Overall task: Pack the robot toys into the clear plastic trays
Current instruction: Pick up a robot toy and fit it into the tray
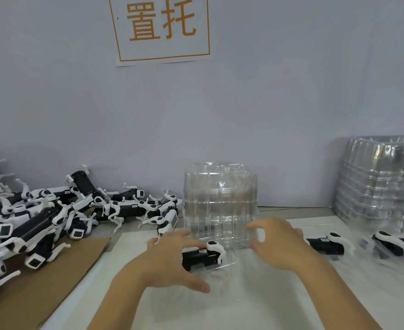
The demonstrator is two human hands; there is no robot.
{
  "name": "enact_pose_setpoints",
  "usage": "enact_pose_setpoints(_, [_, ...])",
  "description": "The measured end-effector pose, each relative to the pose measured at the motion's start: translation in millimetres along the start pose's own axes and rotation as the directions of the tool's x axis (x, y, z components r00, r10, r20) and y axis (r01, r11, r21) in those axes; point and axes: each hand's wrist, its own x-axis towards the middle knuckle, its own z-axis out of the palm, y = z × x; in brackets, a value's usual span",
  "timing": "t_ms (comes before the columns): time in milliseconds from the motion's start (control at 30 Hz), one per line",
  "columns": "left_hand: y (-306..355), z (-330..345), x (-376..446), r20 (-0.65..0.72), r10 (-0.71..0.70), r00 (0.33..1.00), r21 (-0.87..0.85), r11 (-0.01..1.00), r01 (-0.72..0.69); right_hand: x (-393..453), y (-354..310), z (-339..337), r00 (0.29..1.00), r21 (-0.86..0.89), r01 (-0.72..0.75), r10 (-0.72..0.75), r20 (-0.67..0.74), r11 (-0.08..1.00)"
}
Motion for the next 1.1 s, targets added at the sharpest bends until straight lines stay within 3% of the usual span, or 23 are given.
enact_pose_setpoints(67, [-0.1, 1.2, 1.0, 0.009, 0.020, 1.000, -0.015, 1.000, -0.020, -1.1, 7.5, 4.4, 0.992, -0.091, -0.042, 0.052, 0.112, 0.995])
enact_pose_setpoints(233, [-7.0, -6.4, 0.3, 0.036, -0.042, 0.998, -0.006, 0.999, 0.042, -0.6, 24.9, -7.3, 0.995, -0.009, -0.061, 0.062, 0.075, 0.998])
enact_pose_setpoints(367, [-13.8, -14.3, -3.4, 0.034, -0.104, 0.994, -0.175, 0.978, 0.109, -0.7, 26.2, -8.3, 0.996, -0.002, -0.046, 0.046, 0.072, 0.999])
enact_pose_setpoints(600, [-18.7, -16.8, -3.0, -0.016, -0.463, 0.886, -0.247, 0.860, 0.446, -2.9, 21.5, -8.6, 0.996, -0.022, -0.028, 0.030, 0.085, 0.999])
enact_pose_setpoints(667, [-19.0, -15.1, 0.1, -0.039, -0.475, 0.879, -0.306, 0.843, 0.442, -3.9, 11.0, -10.0, 0.998, -0.038, 0.040, -0.038, 0.055, 0.998])
enact_pose_setpoints(733, [-15.1, -12.7, 2.1, -0.078, -0.457, 0.886, -0.390, 0.832, 0.395, -7.9, -6.2, -14.0, 0.986, 0.092, 0.154, -0.158, 0.045, 0.984])
enact_pose_setpoints(800, [-7.1, -11.4, 2.8, -0.116, -0.409, 0.905, -0.414, 0.848, 0.331, -15.9, -29.7, -14.7, 0.943, 0.278, 0.239, -0.290, 0.162, 0.930])
enact_pose_setpoints(833, [-1.2, -11.7, 2.1, -0.138, -0.383, 0.913, -0.409, 0.862, 0.300, -21.0, -41.8, -11.3, 0.907, 0.284, 0.260, -0.334, 0.256, 0.923])
enact_pose_setpoints(933, [13.7, -16.8, -1.2, -0.219, -0.311, 0.925, -0.322, 0.918, 0.232, -30.4, -63.2, 8.8, 0.838, 0.068, 0.321, -0.317, 0.443, 0.945])
enact_pose_setpoints(1100, [28.7, -37.5, -14.0, -0.262, -0.250, 0.932, -0.235, 0.953, 0.190, -29.1, -61.1, 11.6, 0.888, 0.007, 0.313, -0.295, 0.352, 0.950])
